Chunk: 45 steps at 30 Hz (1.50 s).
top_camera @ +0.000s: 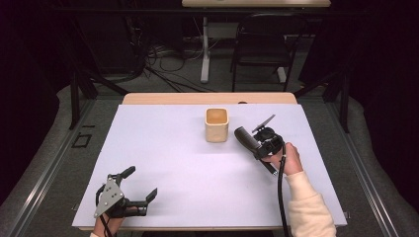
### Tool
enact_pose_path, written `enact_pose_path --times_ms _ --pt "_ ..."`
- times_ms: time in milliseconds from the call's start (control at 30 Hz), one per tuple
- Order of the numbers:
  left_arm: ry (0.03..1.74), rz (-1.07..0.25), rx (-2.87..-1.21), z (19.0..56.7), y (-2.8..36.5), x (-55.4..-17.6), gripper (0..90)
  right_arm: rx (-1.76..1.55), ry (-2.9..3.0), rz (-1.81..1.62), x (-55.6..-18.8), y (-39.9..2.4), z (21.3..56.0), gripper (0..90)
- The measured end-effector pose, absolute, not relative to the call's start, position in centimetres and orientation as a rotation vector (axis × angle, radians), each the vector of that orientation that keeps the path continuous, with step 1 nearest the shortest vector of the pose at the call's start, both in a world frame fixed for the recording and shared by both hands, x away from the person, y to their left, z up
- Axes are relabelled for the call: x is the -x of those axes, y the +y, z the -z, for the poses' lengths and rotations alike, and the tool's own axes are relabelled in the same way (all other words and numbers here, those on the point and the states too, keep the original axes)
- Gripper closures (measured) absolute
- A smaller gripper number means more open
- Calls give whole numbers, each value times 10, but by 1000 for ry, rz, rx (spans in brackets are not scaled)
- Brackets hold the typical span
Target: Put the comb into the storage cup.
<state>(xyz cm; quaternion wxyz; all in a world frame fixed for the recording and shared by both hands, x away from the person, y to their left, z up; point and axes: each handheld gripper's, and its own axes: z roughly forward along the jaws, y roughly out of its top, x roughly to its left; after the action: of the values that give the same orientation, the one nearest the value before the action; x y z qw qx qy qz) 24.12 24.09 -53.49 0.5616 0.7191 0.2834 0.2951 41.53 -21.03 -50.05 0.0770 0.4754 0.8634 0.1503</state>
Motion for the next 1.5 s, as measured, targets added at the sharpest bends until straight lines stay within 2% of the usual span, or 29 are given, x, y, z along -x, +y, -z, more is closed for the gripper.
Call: enact_pose_path --times_ms 1500 --pt "677 -689 -1697 536 240 -242 9 -1314 2468 -903 -408 -226 475 723"
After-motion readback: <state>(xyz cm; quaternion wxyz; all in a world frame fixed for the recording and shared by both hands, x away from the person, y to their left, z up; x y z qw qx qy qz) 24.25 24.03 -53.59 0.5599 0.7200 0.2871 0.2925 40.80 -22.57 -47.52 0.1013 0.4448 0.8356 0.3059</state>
